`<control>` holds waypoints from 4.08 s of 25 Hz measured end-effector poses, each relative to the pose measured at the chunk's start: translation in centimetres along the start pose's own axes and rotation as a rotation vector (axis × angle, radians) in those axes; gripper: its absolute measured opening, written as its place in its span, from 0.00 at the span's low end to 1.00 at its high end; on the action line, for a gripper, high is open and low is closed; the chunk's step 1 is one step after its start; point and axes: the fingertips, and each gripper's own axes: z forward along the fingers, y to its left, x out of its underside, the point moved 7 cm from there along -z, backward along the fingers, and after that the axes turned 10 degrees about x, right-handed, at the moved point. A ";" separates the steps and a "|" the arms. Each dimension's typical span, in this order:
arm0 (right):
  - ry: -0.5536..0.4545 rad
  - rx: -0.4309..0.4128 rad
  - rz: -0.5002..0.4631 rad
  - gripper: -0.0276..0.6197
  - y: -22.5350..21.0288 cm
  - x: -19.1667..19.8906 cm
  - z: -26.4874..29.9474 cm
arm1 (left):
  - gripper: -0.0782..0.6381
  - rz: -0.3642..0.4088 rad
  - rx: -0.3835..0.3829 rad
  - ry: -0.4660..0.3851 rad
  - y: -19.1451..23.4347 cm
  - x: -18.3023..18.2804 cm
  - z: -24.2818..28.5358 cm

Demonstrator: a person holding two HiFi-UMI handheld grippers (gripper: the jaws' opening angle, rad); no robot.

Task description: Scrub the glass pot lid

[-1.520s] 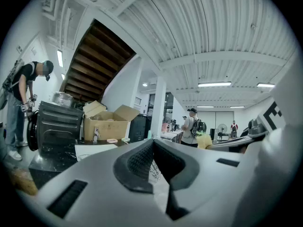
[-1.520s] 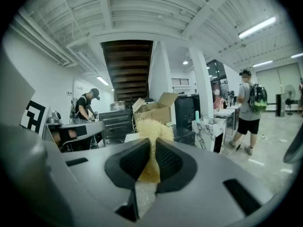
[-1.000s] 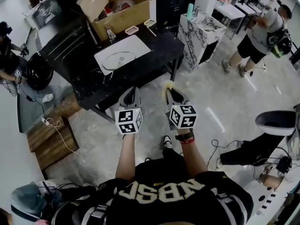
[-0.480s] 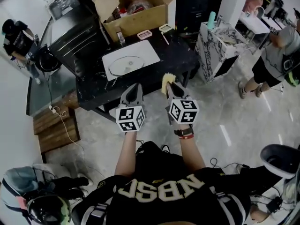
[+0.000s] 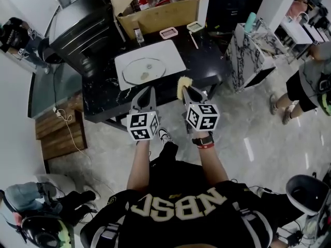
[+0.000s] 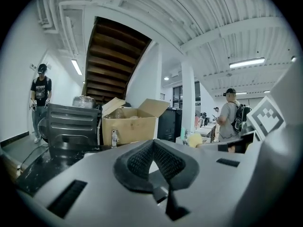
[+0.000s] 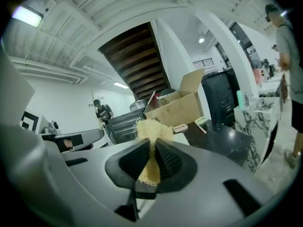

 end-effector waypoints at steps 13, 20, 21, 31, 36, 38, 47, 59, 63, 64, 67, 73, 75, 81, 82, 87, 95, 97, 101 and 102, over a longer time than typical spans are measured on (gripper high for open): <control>0.092 -0.223 -0.201 0.11 7.1 -5.7 20.6 | 0.13 -0.063 -0.121 -0.005 16.6 -2.5 10.2; 0.159 -0.274 -0.232 0.11 7.9 -5.1 26.5 | 0.13 -0.118 -0.224 0.197 22.5 1.7 12.4; 0.179 -0.281 -0.231 0.12 7.7 -4.9 27.2 | 0.13 -0.135 -0.236 0.221 23.1 2.3 12.4; 0.331 -0.440 -0.236 0.12 9.1 -3.3 36.5 | 0.14 -0.334 -0.328 0.478 28.2 8.7 12.3; 0.418 -0.504 -0.249 0.12 10.4 -1.4 39.5 | 0.14 -0.454 -0.355 0.681 29.3 13.4 12.3; 0.433 -0.533 -0.264 0.12 11.0 -0.9 40.3 | 0.20 -0.499 -0.350 0.727 29.5 14.9 12.4; 0.508 -0.571 -0.256 0.12 11.4 0.7 41.9 | 0.46 -0.699 -0.383 1.005 30.2 19.3 12.5; 0.539 -0.571 -0.241 0.12 10.1 1.6 43.3 | 0.52 -0.913 -0.437 1.128 30.8 22.4 14.1; 0.549 -0.555 -0.233 0.12 9.5 2.1 43.5 | 0.39 -0.876 -0.508 1.156 30.9 22.2 13.7; 0.552 -0.556 -0.232 0.12 9.4 2.3 43.6 | 0.39 -0.876 -0.513 1.155 30.9 22.2 13.6; 0.550 -0.555 -0.226 0.12 9.3 2.3 43.8 | 0.36 -0.884 -0.514 1.124 31.0 22.1 13.6; 0.562 -0.545 -0.229 0.12 9.3 2.9 43.8 | 0.27 -1.029 -0.505 0.872 32.2 21.0 13.0; 0.569 -0.544 -0.234 0.12 9.2 3.2 43.7 | 0.26 -1.056 -0.495 0.804 32.2 20.6 12.9; 0.590 -0.557 -0.266 0.12 9.5 3.8 43.8 | 0.26 -1.079 -0.483 0.715 31.9 20.0 12.6; 0.596 -0.574 -0.276 0.12 9.7 4.3 43.8 | 0.26 -1.086 -0.480 0.698 31.8 19.9 12.5; 0.595 -0.705 -0.369 0.11 12.0 6.2 43.9 | 0.24 -1.131 -0.459 0.602 31.9 19.4 11.6; 0.586 -0.940 -0.566 0.11 17.5 10.3 43.6 | 0.24 -1.131 -0.432 0.573 31.8 19.1 11.3; 0.580 -0.964 -0.622 0.11 18.3 11.5 43.5 | 0.24 -1.139 -0.421 0.570 31.8 19.1 11.1; 0.566 -1.000 -0.781 0.11 19.3 13.6 43.1 | 0.24 -1.139 -0.413 0.565 31.7 19.1 11.1; 0.550 -1.004 -0.826 0.11 19.6 13.9 43.2 | 0.24 -1.135 -0.413 0.564 31.8 19.1 11.1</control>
